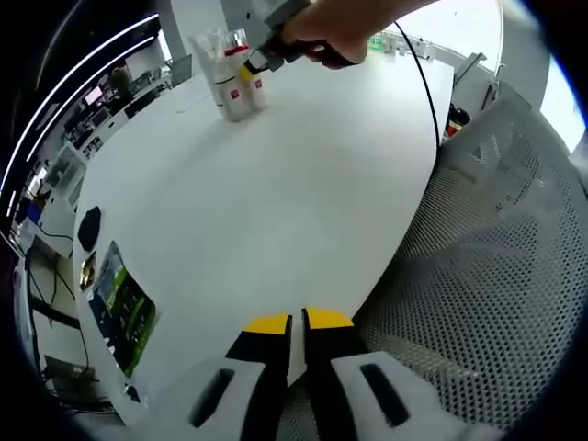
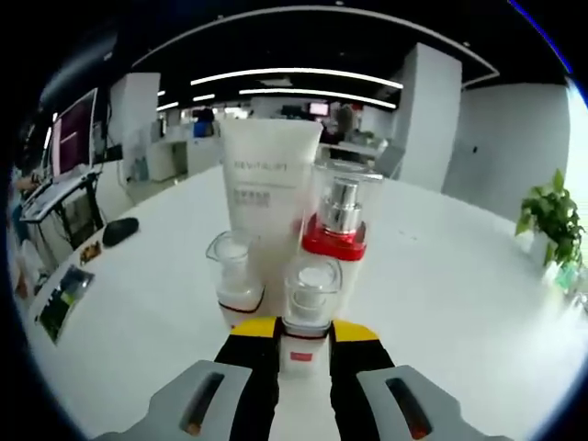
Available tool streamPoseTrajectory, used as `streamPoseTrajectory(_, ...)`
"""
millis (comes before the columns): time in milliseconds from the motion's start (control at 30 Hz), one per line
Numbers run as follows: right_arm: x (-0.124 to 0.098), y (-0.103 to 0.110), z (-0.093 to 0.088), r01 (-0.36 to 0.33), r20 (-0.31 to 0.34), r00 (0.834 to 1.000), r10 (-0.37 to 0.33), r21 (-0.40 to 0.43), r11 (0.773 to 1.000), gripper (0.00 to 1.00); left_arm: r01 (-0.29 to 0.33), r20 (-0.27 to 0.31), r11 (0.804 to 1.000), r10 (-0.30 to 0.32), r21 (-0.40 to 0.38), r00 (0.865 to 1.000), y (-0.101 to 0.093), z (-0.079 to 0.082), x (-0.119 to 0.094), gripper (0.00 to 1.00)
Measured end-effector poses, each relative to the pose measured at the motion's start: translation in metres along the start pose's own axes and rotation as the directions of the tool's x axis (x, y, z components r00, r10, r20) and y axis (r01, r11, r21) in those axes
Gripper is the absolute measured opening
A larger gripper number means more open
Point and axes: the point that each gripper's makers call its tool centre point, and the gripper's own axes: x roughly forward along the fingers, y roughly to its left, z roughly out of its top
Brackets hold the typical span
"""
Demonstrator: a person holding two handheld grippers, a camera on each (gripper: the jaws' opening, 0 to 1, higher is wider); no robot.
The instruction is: Arrange the skincare products in the storage area until every visible bottle or jar stands upright without overlapping.
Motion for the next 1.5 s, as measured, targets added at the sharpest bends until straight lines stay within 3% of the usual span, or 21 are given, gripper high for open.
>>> streamPoseTrajectory(167, -0.001, 0.001, 0.0, -0.003, -0.017, 1.0, 0.002, -0.036, 0.999, 0.15, 0.0, 0.0, 1.0, 0.0, 0.001, 1.0, 0.0, 0.0, 0.0, 0.0)
streamPoseTrajectory(333, -0.006, -0.003, -0.004, 0.004, -0.029, 1.0, -0.004, -0.015, 1.0, 0.2, 0.001, -0.002, 1.0, -0.001, 0.002, 1.0, -0.001, -0.001, -0.003, 0.0)
streamPoseTrajectory(500, -0.018, -0.008, -0.016, 0.002, -0.053, 0.999, -0.002, -0.004, 1.0, 0.21, 0.001, 0.001, 1.0, -0.001, 0.002, 1.0, -0.001, 0.0, -0.003, 0.0)
streamPoseTrajectory(567, -0.032, -0.006, -0.03, -0.003, -0.087, 0.996, 0.006, 0.027, 1.0, 0.23, 0.001, 0.0, 1.0, -0.001, 0.003, 1.0, -0.001, 0.0, -0.002, 0.0)
streamPoseTrajectory(633, -0.046, 0.0, -0.054, -0.021, -0.177, 0.984, 0.037, 0.092, 0.996, 0.27, 0.0, 0.004, 1.0, 0.0, 0.002, 1.0, -0.001, 0.001, -0.002, 0.0)
streamPoseTrajectory(733, -0.059, 0.016, -0.071, -0.068, -0.215, 0.972, 0.098, 0.145, 0.987, 0.35, -0.003, 0.009, 1.0, 0.003, -0.002, 1.0, 0.0, 0.002, -0.002, 0.0)
streamPoseTrajectory(867, -0.092, 0.051, -0.089, -0.206, -0.242, 0.945, 0.221, 0.087, 0.975, 0.37, -0.027, 0.031, 0.999, 0.027, -0.018, 0.999, 0.007, 0.005, -0.004, 0.0)
streamPoseTrajectory(933, -0.114, 0.077, -0.093, -0.303, -0.257, 0.909, 0.326, 0.126, 0.944, 0.41, -0.026, 0.036, 0.999, 0.027, -0.033, 0.999, 0.008, 0.006, -0.004, 0.0)
streamPoseTrajectory(1000, -0.127, 0.083, -0.094, -0.36, -0.266, 0.892, 0.366, 0.07, 0.93, 0.44, -0.022, 0.031, 1.0, 0.023, -0.022, 0.999, 0.006, 0.005, -0.004, 0.0)
streamPoseTrajectory(1067, -0.14, 0.09, -0.097, -0.389, -0.257, 0.882, 0.394, 0.072, 0.918, 0.52, -0.019, 0.028, 1.0, 0.02, -0.021, 0.999, 0.006, 0.004, -0.003, 0.0)
streamPoseTrajectory(1133, -0.166, 0.103, -0.104, -0.451, -0.3, 0.85, 0.434, 0.013, 0.893, 0.55, -0.018, 0.026, 1.0, 0.018, -0.023, 0.999, 0.006, 0.004, -0.002, 0.01)
streamPoseTrajectory(1167, -0.175, 0.106, -0.102, -0.452, -0.298, 0.857, 0.42, -0.041, 0.891, 0.53, -0.019, 0.025, 1.0, 0.02, -0.022, 0.999, 0.007, 0.003, -0.003, 0.01)
streamPoseTrajectory(1200, -0.179, 0.096, -0.1, -0.426, -0.283, 0.88, 0.381, -0.12, 0.896, 0.49, -0.024, 0.027, 0.999, 0.025, -0.022, 0.999, 0.007, 0.004, -0.004, 0.0)
streamPoseTrajectory(1233, -0.183, 0.094, -0.1, -0.43, -0.278, 0.885, 0.373, -0.186, 0.883, 0.45, -0.027, 0.038, 0.999, 0.028, -0.021, 0.999, 0.008, 0.005, -0.004, 0.0)
streamPoseTrajectory(1300, -0.195, 0.101, -0.1, -0.439, -0.245, 0.89, 0.384, -0.237, 0.867, 0.44, -0.028, 0.046, 0.999, 0.03, -0.034, 0.998, 0.009, 0.006, -0.005, 0.0)
streamPoseTrajectory(1367, -0.211, 0.114, -0.103, -0.469, -0.25, 0.877, 0.411, -0.252, 0.847, 0.49, -0.026, 0.049, 0.999, 0.028, -0.038, 0.998, 0.009, 0.007, -0.005, 0.0)
streamPoseTrajectory(1400, -0.217, 0.117, -0.109, -0.488, -0.262, 0.869, 0.421, -0.308, 0.816, 0.5, -0.026, 0.049, 0.999, 0.027, -0.038, 0.998, 0.009, 0.007, -0.005, 0.0)
streamPoseTrajectory(1433, -0.22, 0.118, -0.115, -0.491, -0.278, 0.867, 0.414, -0.331, 0.806, 0.51, -0.025, 0.049, 0.999, 0.027, -0.039, 0.998, 0.009, 0.007, -0.005, 0.0)
streamPoseTrajectory(1500, -0.226, 0.121, -0.121, -0.482, -0.281, 0.872, 0.4, -0.351, 0.803, 0.51, -0.023, 0.052, 0.999, 0.025, -0.048, 0.998, 0.009, 0.007, -0.007, 0.0)
